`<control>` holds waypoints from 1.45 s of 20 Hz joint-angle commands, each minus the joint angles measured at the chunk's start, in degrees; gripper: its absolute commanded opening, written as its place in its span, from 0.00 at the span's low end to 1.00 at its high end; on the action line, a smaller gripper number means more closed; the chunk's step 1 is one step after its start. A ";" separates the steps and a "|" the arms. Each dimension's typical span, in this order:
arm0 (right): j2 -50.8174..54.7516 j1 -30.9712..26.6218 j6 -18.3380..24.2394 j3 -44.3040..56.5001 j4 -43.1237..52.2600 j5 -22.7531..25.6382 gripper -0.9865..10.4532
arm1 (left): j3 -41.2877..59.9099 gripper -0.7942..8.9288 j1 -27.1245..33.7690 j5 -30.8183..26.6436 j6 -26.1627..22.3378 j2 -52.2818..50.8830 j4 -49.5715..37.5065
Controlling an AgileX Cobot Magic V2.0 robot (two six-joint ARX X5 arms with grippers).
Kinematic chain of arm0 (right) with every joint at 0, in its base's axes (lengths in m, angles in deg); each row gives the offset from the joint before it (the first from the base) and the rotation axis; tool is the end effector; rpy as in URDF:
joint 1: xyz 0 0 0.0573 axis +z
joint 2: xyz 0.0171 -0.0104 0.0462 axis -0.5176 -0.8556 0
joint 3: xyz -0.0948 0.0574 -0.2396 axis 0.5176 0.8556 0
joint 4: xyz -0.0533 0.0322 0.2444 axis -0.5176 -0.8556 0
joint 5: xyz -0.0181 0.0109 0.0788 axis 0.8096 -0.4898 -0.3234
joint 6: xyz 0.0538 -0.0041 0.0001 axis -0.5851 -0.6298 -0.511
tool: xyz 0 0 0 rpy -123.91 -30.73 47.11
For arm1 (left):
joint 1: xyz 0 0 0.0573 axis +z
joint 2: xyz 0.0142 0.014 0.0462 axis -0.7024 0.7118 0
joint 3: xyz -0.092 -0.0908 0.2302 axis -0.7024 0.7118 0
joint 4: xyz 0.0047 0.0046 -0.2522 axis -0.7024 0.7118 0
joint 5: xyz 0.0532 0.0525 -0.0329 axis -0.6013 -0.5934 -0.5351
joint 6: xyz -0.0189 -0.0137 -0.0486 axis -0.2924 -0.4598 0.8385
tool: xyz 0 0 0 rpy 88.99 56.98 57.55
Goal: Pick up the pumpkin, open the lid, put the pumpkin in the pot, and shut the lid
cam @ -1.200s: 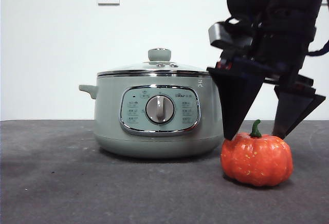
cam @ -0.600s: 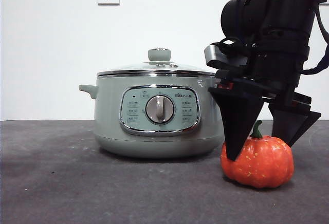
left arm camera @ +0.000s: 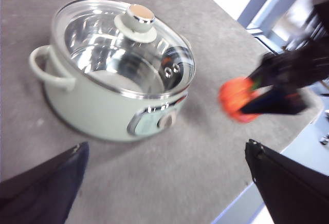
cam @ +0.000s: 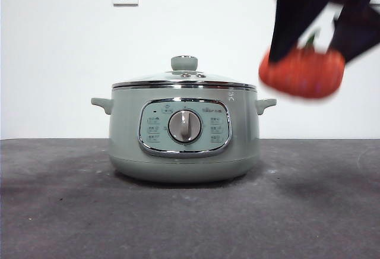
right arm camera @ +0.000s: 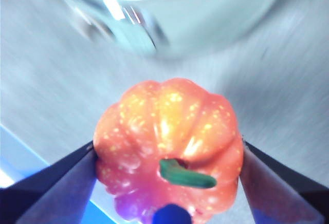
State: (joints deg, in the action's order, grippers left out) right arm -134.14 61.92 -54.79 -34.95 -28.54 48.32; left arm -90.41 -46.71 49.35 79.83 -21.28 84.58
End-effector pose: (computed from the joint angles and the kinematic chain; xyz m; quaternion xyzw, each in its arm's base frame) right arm 0.1949 0.1211 0.2919 -0.0983 0.4623 0.3042 0.8271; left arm 0.1239 -0.0241 0.3251 -0.1041 0.2528 -0.3610 0.8916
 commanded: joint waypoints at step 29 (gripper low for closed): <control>27.47 0.09 -7.19 0.02 1.62 0.39 0.08 | -34.07 0.85 -24.87 -24.13 -6.51 62.10 -24.85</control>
State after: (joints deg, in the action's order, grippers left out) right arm -106.78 61.92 -61.39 -34.95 -27.51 48.52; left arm -124.46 -71.32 25.35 74.02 40.34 60.05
